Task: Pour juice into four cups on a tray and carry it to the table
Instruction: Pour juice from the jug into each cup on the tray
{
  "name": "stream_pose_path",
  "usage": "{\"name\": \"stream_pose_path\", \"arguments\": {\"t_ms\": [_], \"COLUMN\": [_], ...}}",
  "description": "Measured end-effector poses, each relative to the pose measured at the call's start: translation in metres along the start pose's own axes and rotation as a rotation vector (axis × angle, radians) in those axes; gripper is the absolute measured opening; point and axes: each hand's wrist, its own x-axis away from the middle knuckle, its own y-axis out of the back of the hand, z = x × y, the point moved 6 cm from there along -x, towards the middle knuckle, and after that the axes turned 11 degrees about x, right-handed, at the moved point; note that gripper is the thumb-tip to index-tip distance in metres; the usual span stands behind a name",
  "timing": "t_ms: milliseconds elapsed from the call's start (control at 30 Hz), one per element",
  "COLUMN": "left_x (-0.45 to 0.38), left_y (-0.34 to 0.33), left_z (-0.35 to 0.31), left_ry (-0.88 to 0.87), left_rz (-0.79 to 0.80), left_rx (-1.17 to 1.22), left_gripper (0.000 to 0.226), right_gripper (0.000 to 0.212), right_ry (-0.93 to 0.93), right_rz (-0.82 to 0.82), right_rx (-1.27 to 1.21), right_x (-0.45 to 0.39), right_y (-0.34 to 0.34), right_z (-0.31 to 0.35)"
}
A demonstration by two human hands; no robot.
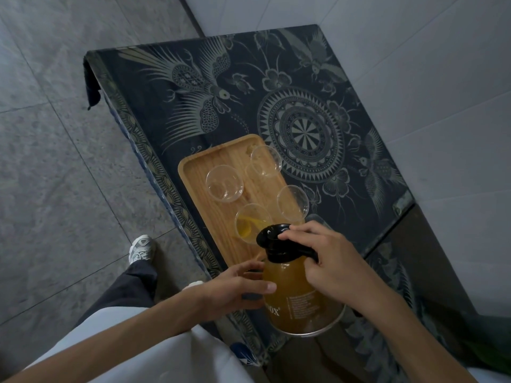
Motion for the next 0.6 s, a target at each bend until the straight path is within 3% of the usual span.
{"name": "stream_pose_path", "arguments": {"t_ms": [167, 300, 600], "left_x": [0.0031, 0.0035, 0.0041], "left_y": [-0.0028, -0.0018, -0.0014], "left_z": [-0.0021, -0.0025, -0.0007], "left_ry": [0.009, 0.004, 0.013], "left_rz": [-0.005, -0.003, -0.001], "left_rx": [-0.021, -0.016, 0.006], "left_gripper": [0.074, 0.079, 0.069], "right_gripper": [0.068, 0.068, 0.069], "right_ry": [-0.014, -0.026, -0.036], "right_rz": [0.018, 0.028, 0.049], "right_rx": [0.006, 0.003, 0.004], "right_x": [-0.0008, -0.0007, -0.0013], "right_y": [0.0001, 0.0014, 0.0046], "right_z": [0.0007, 0.0023, 0.0072]}}
